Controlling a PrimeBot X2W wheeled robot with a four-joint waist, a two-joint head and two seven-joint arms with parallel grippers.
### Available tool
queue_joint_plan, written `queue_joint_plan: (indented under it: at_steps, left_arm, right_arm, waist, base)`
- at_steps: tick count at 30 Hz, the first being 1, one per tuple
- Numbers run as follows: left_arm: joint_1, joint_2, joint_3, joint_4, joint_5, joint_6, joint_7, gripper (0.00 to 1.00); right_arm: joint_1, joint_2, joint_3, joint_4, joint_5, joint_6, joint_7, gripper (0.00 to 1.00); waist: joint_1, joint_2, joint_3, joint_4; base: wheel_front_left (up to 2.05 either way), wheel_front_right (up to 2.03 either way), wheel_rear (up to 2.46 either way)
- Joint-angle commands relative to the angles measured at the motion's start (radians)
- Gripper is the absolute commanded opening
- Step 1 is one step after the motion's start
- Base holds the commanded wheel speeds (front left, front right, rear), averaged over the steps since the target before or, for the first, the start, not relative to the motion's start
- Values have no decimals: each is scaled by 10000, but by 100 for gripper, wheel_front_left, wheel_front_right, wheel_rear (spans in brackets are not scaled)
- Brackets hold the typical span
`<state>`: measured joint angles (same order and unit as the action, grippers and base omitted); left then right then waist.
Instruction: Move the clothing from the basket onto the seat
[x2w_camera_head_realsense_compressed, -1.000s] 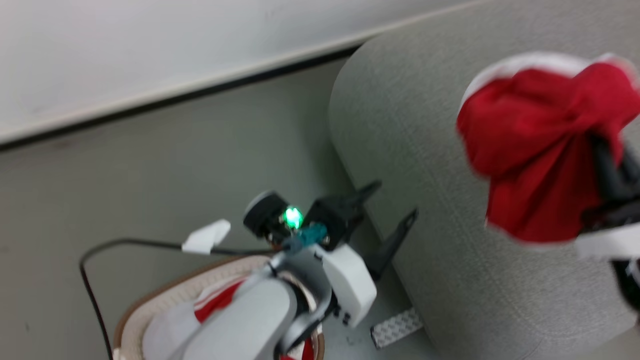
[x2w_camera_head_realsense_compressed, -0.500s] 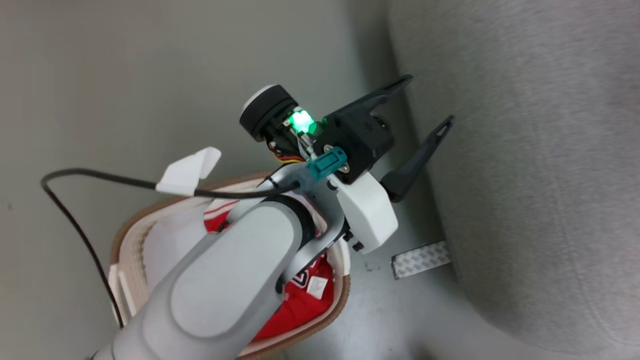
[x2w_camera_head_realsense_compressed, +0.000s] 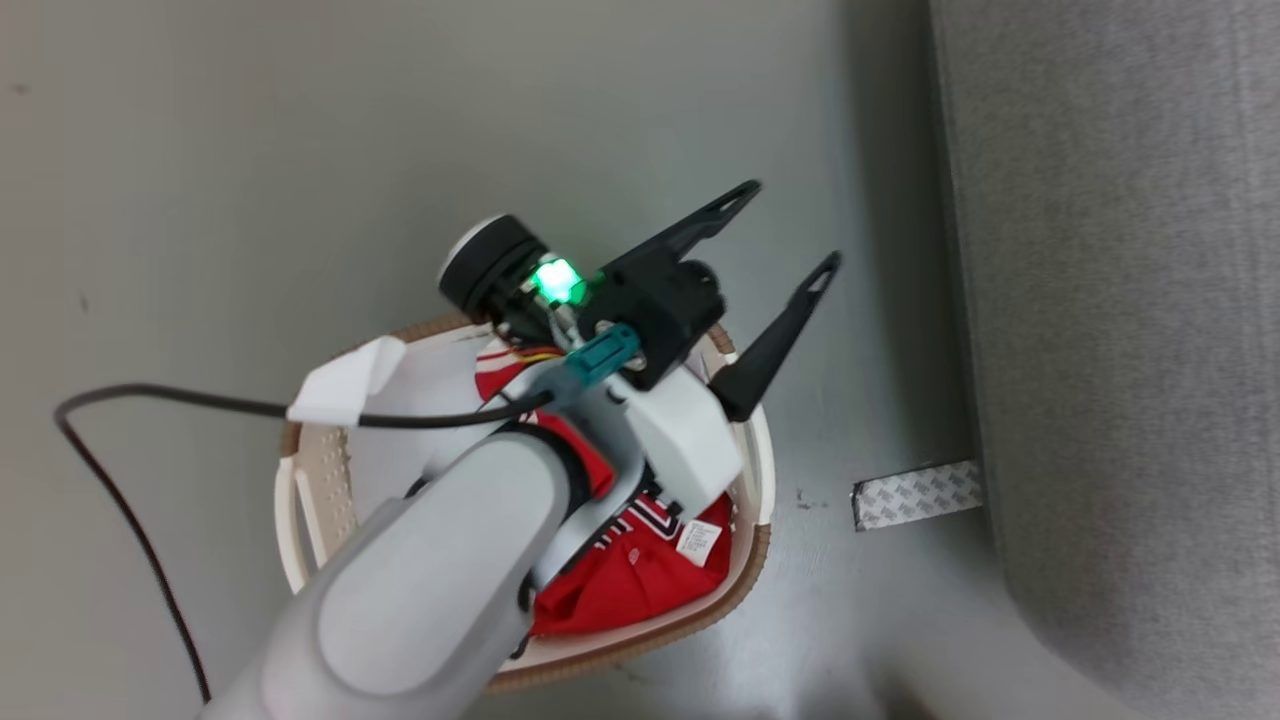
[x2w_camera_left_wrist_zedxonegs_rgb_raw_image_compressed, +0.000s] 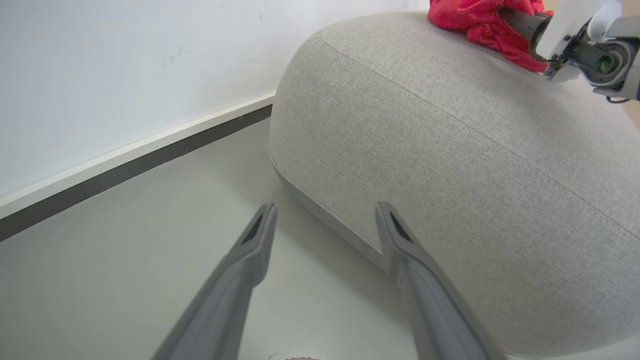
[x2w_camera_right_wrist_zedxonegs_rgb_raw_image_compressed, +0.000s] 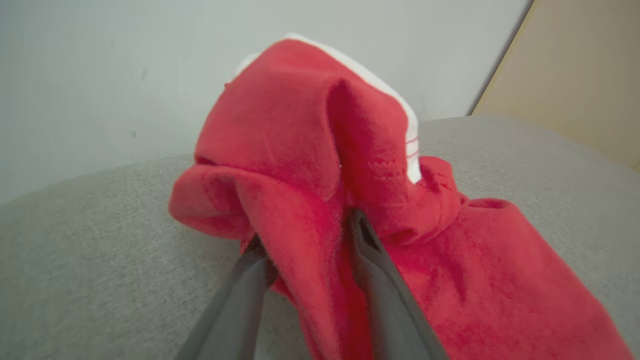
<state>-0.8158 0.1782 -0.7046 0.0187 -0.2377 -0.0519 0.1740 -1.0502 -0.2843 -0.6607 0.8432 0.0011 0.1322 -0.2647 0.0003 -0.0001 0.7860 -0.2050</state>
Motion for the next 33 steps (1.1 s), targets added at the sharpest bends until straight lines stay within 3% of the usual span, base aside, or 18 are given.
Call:
queue_joint_plan:
  at_steps: [1,5,10,17,22,27,33]
  left_arm:
    - [262,168,69,84,-21,41,-125,100]
    - [713,412,322,282,-272,198,-490,100]
    - [1460,533,638,616,-671,447,-1191,100]
    - [3016,629,1331,1280,-1265,1168,-2475,100]
    - [4244,787,1721,1590,-1548,1638,-3205,100]
    - [5653,963,2103,1732,-1960,2043,-3789,100]
    - [7321,1218,2808,1774,-2265,2589,-4246,100]
  right_arm:
    - [291,59,46,-220,-234,-28,5,100]
    - [889,403,579,-992,-338,-28,6,100]
    - [2285,732,1947,-2380,106,-28,5,100]
    - [4894,1049,3648,-4604,1106,-28,5,100]
    - [6732,1140,4134,-5697,1132,-28,7,100]
    - [8346,1636,4354,-6465,938,-28,7,100]
    - [10019,2118,4767,-7129,834,-28,7,100]
  waist:
    - [-3,1,-390,-211]
    - [-3,1,-1183,-366]
    - [-3,1,-2554,-339]
    - [-3,1,-4769,158]
    - [-3,1,-6040,725]
    - [-3,1,-6980,1177]
    - [-3,1,-7805,1340]
  base:
    - [0,0,0]
    - [0,0,0]
    - [0,0,0]
    - [0,0,0]
    - [0,0,0]
    - [0,0,0]
    - [0,0,0]
